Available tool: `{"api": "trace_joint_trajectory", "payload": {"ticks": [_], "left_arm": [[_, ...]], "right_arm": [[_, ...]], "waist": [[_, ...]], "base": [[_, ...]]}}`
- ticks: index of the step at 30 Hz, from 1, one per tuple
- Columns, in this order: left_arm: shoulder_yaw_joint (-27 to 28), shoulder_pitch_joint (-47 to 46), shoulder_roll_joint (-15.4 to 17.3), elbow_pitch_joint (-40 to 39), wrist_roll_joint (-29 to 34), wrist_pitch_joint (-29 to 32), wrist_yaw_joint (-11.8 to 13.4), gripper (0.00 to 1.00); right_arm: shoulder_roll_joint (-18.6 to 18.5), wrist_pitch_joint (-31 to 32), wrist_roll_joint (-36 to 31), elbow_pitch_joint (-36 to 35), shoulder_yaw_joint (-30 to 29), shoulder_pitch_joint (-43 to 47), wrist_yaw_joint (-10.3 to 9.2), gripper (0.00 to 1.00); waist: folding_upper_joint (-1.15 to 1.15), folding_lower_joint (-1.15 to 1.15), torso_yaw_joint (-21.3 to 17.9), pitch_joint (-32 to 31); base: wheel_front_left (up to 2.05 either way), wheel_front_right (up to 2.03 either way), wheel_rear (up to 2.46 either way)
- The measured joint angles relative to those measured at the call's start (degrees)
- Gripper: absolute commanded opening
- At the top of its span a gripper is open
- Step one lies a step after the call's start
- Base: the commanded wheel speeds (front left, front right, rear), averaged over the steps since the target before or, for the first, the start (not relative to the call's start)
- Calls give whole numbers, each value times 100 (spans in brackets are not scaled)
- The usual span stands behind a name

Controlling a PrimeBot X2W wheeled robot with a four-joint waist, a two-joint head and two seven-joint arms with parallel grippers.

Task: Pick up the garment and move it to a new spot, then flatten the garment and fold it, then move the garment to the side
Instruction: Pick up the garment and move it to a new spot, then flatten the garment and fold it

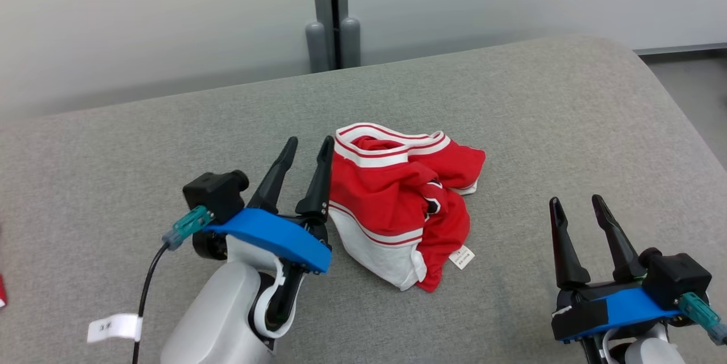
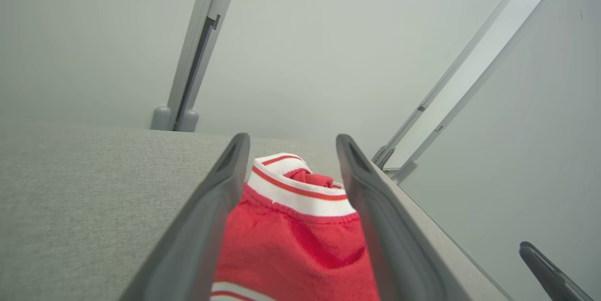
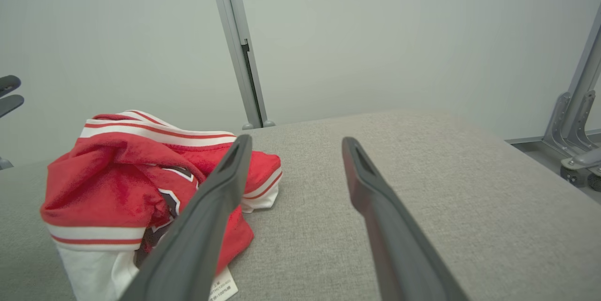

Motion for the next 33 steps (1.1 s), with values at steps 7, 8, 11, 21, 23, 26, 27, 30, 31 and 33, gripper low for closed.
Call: {"api": "trace_joint_trajectory", "payload": {"ticks": [7, 8, 11, 21, 23, 26, 27, 30, 31, 33], "left_arm": [[777, 654, 52, -542, 263, -553, 60, 100], [979, 787, 45, -725, 407, -560, 63, 100], [1477, 1245, 32, -1127, 911, -569, 49, 100], [2142, 2412, 18, -1266, 2288, -568, -4, 100], [2231, 2541, 37, -1228, 2397, -569, -4, 100], [2294, 2698, 104, -1162, 2581, -568, -4, 100], [2310, 2735, 132, -1136, 2614, -569, -4, 100], [2366, 2772, 145, -1115, 2655, -569, -5, 100], [2374, 2772, 149, -1117, 2661, -569, -8, 100], [2377, 2773, 176, -1139, 2730, -569, -15, 100]], "right_arm": [[0, 54, -48, -52, -78, 41, 1, 100], [-1, 58, -48, -59, -85, 52, 0, 100], [1, 96, -65, -81, -104, 69, 0, 100], [1, 199, -194, -79, -181, 237, 0, 100], [1, 245, -219, -71, -196, 286, 0, 100], [1, 304, -253, -63, -221, 367, 1, 100], [1, 315, -255, -63, -234, 393, 0, 100], [1, 356, -266, -62, -246, 415, 0, 100], [1, 364, -266, -63, -248, 420, 0, 100], [1, 385, -266, -62, -249, 449, 0, 100]], "waist": [[0, 0, 414, -145], [0, 0, 468, -163], [0, 0, 616, -213], [0, 0, 903, -481], [0, -1, 942, -548], [0, -1, 998, -630], [0, -1, 1014, -648], [0, -1, 1039, -681], [0, -1, 1041, -688], [0, -1, 1042, -694]], "base": [[0, 0, 0], [0, 0, 0], [0, 0, 0], [0, 0, 0], [0, 0, 0], [0, 0, 0], [0, 0, 0], [0, 0, 0], [0, 0, 0], [0, 0, 0]]}}
